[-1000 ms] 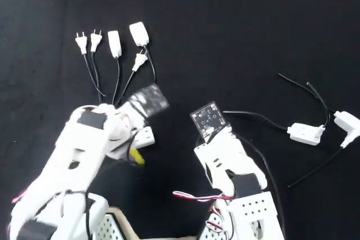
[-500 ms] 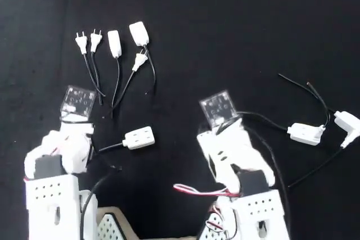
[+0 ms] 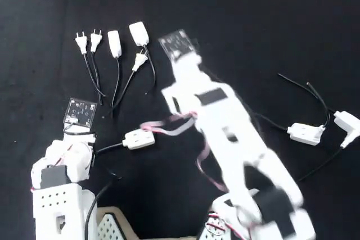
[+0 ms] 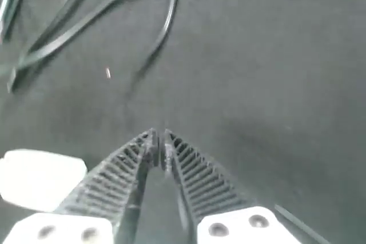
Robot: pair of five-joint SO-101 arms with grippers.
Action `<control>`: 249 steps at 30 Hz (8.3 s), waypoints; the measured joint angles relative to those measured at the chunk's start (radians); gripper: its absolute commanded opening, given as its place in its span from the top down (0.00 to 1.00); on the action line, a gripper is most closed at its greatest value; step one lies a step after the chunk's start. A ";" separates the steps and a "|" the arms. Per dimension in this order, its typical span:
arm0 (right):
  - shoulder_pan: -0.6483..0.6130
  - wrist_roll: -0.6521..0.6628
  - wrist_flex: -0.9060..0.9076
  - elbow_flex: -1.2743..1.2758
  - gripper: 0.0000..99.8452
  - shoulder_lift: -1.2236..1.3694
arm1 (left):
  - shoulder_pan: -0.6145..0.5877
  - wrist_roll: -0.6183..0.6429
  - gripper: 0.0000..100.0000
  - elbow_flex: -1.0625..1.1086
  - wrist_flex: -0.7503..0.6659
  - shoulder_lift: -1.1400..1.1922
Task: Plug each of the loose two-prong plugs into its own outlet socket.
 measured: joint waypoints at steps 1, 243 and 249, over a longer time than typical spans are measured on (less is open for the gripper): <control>-0.003 -0.046 0.000 -0.058 0.98 0.071 | 0.000 0.000 0.91 0.009 0.000 -0.015; 0.265 -0.104 0.908 -0.026 0.97 -0.011 | 0.029 -0.144 0.91 0.149 0.190 -0.434; 0.215 -0.104 0.862 0.074 0.99 -0.184 | 0.029 -0.144 0.91 0.149 0.190 -0.434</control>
